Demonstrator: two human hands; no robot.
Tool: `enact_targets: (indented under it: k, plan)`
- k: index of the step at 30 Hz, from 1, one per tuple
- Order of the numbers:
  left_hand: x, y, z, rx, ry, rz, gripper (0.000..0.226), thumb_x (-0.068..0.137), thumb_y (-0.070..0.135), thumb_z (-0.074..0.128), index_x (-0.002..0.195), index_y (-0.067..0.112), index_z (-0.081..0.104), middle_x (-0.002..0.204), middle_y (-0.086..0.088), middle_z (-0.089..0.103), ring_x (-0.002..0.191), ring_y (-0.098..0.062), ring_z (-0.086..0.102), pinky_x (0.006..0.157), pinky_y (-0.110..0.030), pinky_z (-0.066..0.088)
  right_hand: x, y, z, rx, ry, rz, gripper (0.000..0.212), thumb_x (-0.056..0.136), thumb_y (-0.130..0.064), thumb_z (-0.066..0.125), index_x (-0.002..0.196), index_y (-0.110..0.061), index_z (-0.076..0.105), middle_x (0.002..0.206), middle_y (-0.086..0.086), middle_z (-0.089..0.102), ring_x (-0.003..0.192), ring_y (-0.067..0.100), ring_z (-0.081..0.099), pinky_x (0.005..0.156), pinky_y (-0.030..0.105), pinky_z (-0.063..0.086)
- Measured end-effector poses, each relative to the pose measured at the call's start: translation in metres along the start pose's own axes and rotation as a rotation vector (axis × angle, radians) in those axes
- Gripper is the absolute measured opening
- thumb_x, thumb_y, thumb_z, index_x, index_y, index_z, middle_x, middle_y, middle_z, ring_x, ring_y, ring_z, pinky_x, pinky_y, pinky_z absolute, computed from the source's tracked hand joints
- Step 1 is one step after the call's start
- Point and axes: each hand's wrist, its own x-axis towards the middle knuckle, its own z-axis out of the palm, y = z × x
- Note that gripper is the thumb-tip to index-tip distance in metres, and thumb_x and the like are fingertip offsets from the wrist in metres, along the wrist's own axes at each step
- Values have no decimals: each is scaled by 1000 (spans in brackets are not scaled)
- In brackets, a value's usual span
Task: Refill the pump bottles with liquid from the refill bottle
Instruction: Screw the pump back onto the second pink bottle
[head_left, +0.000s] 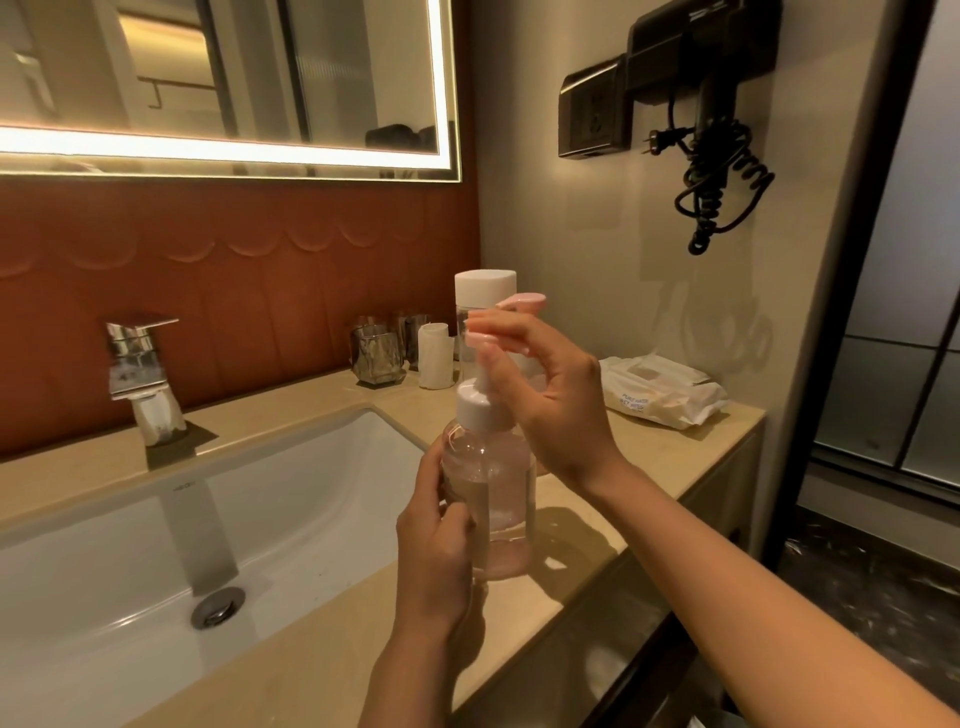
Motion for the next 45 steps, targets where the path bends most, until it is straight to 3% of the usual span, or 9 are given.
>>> enact_targets:
  k: [6,12,18,24,28,33,37,42,45]
  plan:
    - [-2,4,1,-19,-34,-24,38,94,1,41,122,27,45,95,15,60,77,14,58,56,-6,46,-2,-2,-8,-36,-113,144,66,82,-17,70,137,-31,36,132,-10,50,111,-3,50,89,9,43]
    - [3,-9,-3,50,-18,10,49,73,28,40,122,34,45,97,25,60,89,10,57,67,-10,49,4,-4,-13,155,-318,486,39,81,-23,69,119,-16,61,114,-4,64,102,6,58,82,17,49]
    - [4,-12,-4,75,-25,41,48,76,27,39,123,33,44,100,25,59,92,9,56,68,-9,48,9,-5,-11,151,-306,500,25,75,-29,74,97,-23,64,94,-14,63,88,1,60,62,8,48]
    - [4,-12,-4,48,-24,34,43,77,25,38,117,39,44,102,25,58,92,12,56,66,-6,46,3,-4,7,-195,-205,473,56,65,-54,75,104,-23,49,103,-5,58,94,11,56,80,28,51]
    - [4,-12,-4,52,-31,42,42,77,23,37,115,40,45,95,32,61,93,12,56,67,-5,45,1,-11,1,-301,-271,418,66,64,-70,55,115,-28,48,114,-9,47,112,12,45,90,32,44]
    - [4,-13,-5,54,-32,51,48,75,24,37,121,34,45,101,21,60,92,9,56,70,-8,47,1,-13,-18,151,-552,536,38,96,-33,44,133,-26,46,106,-25,50,96,-8,48,72,7,37]
    - [4,-14,-5,56,-32,51,49,76,25,36,124,30,45,103,16,59,91,8,56,68,-8,47,2,-6,-17,171,-398,495,21,84,-28,65,105,-28,64,102,-19,62,98,-3,54,82,17,40]
    - [4,-11,-5,43,-31,44,47,77,24,36,122,34,43,104,19,57,91,11,56,65,-6,46,-2,0,-2,-65,-184,391,47,68,-44,78,104,-19,61,99,-6,63,94,9,59,78,26,52]
    - [3,-8,-4,33,-29,46,44,76,25,36,119,35,44,105,18,57,91,13,56,65,-5,46,1,-1,4,-271,-219,387,65,64,-62,72,113,-25,52,111,-4,58,105,18,53,89,41,50]
